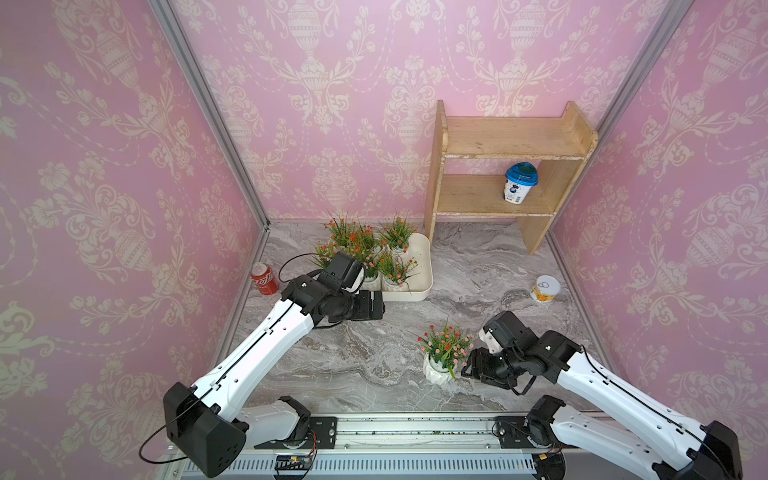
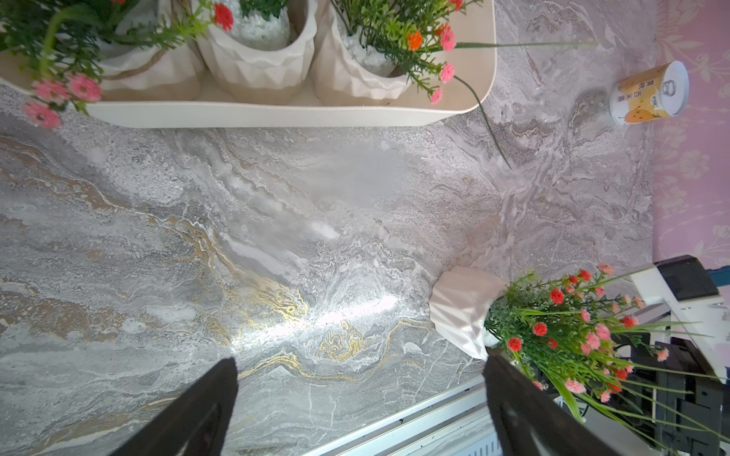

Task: Put the potted gypsophila into the storage box
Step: Pick up the baby's breath potted plant from the center of the board.

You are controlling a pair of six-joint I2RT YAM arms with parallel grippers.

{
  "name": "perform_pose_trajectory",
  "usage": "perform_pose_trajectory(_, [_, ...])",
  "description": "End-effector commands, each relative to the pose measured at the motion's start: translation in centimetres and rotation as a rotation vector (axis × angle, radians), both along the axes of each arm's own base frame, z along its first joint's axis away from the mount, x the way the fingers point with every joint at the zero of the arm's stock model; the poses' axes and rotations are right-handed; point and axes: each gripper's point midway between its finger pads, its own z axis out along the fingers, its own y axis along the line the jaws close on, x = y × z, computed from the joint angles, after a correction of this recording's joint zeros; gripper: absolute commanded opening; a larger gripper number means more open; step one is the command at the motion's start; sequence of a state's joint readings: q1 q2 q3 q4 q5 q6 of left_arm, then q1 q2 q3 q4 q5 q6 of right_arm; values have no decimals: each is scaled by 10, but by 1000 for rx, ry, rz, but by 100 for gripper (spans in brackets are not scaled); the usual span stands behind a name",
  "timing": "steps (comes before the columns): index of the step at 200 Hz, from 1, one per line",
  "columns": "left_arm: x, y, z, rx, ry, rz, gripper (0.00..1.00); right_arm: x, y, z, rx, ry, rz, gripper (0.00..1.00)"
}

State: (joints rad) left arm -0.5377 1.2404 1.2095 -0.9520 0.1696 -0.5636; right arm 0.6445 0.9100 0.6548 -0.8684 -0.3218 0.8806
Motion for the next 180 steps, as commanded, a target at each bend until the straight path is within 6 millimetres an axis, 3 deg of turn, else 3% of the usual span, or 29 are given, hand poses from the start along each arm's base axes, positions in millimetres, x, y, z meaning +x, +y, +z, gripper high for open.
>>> perform_pose_trajectory(1, [-1, 10, -5, 41, 16, 27, 99, 11, 7, 1, 9, -30, -21, 64])
perform_pose_trajectory(132, [3, 12, -7, 55, 26, 29, 99, 37, 20, -7, -45, -51, -11, 59])
perform_pose_trajectory(180, [4, 13, -10, 59, 34, 30, 99, 43, 19, -9, -79, -61, 2, 51])
